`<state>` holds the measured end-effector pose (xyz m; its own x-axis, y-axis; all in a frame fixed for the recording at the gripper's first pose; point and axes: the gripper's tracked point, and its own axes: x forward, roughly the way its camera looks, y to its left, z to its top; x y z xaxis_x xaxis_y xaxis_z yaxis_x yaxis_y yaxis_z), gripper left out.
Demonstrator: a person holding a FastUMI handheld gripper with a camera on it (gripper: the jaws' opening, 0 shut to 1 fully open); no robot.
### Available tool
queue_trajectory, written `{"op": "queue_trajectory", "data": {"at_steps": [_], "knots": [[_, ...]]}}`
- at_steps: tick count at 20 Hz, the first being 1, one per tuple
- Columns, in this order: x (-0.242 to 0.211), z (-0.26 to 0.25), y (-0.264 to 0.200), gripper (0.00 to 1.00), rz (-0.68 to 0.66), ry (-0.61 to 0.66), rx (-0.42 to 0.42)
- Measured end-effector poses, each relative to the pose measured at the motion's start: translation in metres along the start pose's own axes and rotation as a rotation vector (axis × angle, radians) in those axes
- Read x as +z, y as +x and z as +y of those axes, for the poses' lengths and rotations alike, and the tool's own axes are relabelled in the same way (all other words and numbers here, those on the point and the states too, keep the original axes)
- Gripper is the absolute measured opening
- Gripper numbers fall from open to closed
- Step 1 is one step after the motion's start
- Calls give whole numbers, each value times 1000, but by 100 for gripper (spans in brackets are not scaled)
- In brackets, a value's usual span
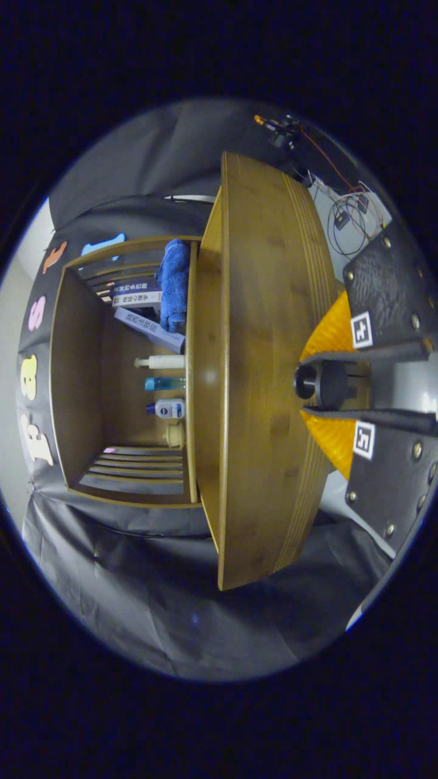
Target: Pull open the drawer, take out the items inside it, and place them on the countertop above the cabinet.
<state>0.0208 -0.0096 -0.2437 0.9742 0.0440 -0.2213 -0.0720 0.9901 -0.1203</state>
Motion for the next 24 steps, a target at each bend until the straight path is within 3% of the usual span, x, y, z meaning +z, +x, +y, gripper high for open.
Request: {"op": "queue_trajectory", "data": {"at_steps": [5,8,10,18,24], "knots": [[38,-11,-12,68,-60,-69,-42],[57,-1,-14,91,-50,-35,2],[68,3,-17,97,-28,-18,20],[150,-7,2,99,-24,-97,-13],[146,-5,58,99,166,-105,22]]}}
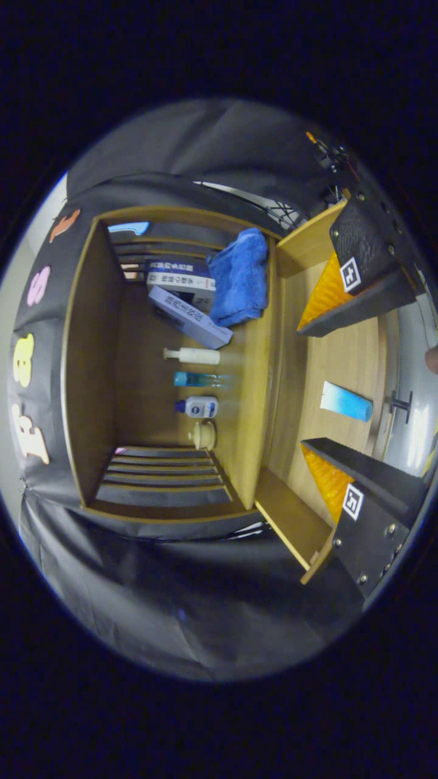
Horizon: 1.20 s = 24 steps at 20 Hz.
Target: Pull open the drawer, take out the items inside it, and place them on the countertop above the cabinet.
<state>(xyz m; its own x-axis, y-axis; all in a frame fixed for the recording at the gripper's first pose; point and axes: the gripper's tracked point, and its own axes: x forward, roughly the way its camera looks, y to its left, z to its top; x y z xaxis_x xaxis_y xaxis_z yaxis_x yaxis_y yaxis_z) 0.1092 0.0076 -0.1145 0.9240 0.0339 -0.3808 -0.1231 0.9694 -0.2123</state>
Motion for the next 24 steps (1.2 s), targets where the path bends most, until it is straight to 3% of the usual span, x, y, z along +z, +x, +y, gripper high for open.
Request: {"op": "queue_trajectory", "data": {"at_steps": [5,10,14,17,22,24], "knots": [[-41,7,52,99,236,-11,42],[-84,-8,90,99,446,-48,-6],[-111,25,101,99,601,65,92],[-108,24,108,97,632,104,42],[-127,21,106,98,806,197,-38],[-130,25,106,98,848,247,-31]]}}
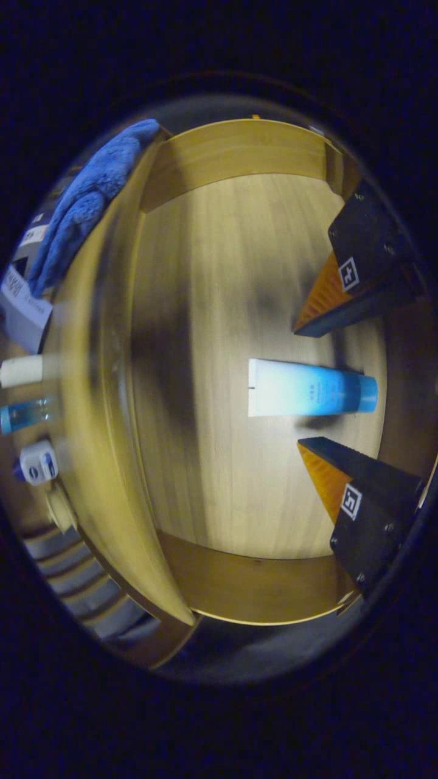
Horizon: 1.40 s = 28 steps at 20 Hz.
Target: Pull open the drawer, take out the items inside it, and place them on the countertop above the cabinet.
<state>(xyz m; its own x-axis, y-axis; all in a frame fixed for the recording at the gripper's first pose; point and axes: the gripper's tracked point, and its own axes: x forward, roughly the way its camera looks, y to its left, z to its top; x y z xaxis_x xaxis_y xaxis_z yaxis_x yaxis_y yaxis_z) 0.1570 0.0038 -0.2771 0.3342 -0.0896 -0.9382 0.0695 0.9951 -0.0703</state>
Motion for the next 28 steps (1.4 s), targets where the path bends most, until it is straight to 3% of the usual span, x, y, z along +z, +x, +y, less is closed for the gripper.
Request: {"op": "queue_trajectory", "data": {"at_steps": [1,4,9,12,15,18,23,28], "knots": [[-5,-2,2,100,35,5,-11],[-3,-11,5,90,58,-9,-66],[1,-17,5,56,74,30,-106],[1,-16,6,54,52,-3,-74],[-8,-6,-1,48,43,-74,8],[7,-14,-18,48,-70,-89,4],[33,-21,-67,48,-351,-29,107],[25,-3,-131,48,-599,13,256]]}}
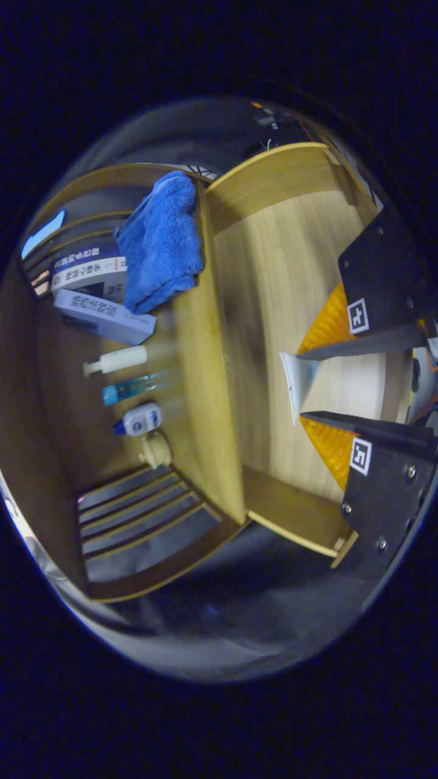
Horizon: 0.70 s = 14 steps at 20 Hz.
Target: Pull open the drawer, take out the items inside it, and place them on the countertop above the cabinet.
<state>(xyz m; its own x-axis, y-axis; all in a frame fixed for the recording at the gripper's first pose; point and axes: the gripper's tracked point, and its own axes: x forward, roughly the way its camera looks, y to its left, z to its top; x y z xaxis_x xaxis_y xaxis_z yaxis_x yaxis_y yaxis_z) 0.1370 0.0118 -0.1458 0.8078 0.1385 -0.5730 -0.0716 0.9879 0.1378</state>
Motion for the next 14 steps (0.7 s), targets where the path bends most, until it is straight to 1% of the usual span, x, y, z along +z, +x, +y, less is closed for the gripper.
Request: {"op": "queue_trajectory", "data": {"at_steps": [1,2,4,7,9,10,11,12,13,14], "knots": [[14,3,-11,29,-45,37,-5],[9,6,-11,11,-51,47,-1],[8,-1,-7,11,-31,7,-15],[8,0,1,11,-14,-34,-14],[14,-16,8,11,-7,-55,-87],[11,-16,11,11,7,-50,-89],[8,-12,13,22,34,-36,-73],[1,-2,16,32,54,-34,-39],[-3,0,18,42,72,-47,-29],[-6,-6,20,53,81,-68,-57]]}}
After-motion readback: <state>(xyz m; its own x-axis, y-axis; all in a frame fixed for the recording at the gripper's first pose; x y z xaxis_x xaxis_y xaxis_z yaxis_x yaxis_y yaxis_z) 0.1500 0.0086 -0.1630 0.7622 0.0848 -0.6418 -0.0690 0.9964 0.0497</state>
